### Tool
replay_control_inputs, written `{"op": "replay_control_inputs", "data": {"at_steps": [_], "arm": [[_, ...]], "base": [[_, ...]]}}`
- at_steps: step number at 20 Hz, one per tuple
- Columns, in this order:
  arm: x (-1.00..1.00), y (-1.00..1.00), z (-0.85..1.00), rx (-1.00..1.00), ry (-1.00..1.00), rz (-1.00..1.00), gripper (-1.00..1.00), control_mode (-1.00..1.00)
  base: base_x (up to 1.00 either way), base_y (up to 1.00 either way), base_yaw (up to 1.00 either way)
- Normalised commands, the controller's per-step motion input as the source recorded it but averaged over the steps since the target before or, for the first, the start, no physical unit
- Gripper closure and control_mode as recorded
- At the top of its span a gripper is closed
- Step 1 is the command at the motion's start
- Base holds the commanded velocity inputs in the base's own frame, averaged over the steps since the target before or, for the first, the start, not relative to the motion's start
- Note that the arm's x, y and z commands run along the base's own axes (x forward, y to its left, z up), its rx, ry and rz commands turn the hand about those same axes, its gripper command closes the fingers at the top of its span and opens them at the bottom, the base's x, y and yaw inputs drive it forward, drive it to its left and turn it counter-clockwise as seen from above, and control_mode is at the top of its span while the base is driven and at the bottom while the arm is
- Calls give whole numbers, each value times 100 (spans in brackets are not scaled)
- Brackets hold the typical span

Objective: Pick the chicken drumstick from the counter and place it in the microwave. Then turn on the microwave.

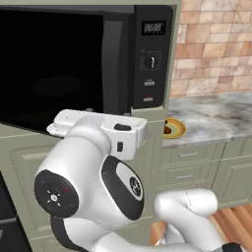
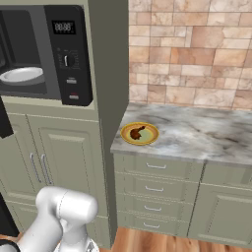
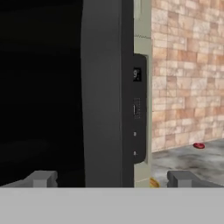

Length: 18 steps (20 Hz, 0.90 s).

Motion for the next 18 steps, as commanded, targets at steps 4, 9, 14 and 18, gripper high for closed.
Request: {"op": "replay_control_inputs", "data": {"at_steps": [4,9,14,18], "arm": [[-37,-30,0,4,-5,7,-100,-100],[-30,-40,0,8,-5,10,-100,-100],[-16,-39,-2,7,-2,20,-100,-100],[-1,-47,0,6,0,25,-100,-100]], "base": [[0,0,0],[0,0,0],[0,0,0],[0,0,0]]}}
